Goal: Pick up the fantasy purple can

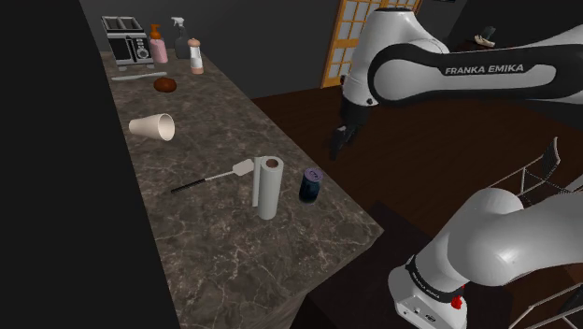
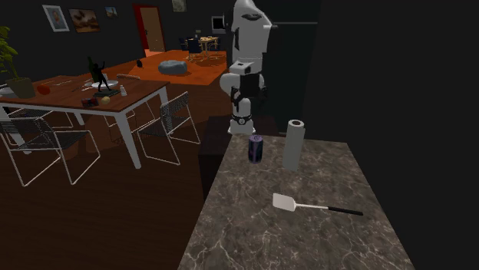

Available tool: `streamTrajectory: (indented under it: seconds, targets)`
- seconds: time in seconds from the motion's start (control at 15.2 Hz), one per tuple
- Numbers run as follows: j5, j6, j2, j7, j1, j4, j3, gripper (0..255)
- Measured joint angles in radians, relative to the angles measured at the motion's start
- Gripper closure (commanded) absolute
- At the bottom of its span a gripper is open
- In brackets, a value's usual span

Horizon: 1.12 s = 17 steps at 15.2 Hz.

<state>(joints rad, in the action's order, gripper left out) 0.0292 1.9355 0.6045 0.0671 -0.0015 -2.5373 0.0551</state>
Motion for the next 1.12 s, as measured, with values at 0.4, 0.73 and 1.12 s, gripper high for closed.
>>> streamTrajectory:
  seconds: [0.4, 0.73, 1.12]
  targets:
    - [0.021, 0.212, -0.182, -0.055, 0.013, -0.032, 0.041, 0]
    - [0.025, 0.348, -0.294, -0.082, 0.017, -0.055, 0.06, 0]
    - [0.021, 0.435, -0.352, -0.082, 0.014, -0.085, 0.062, 255]
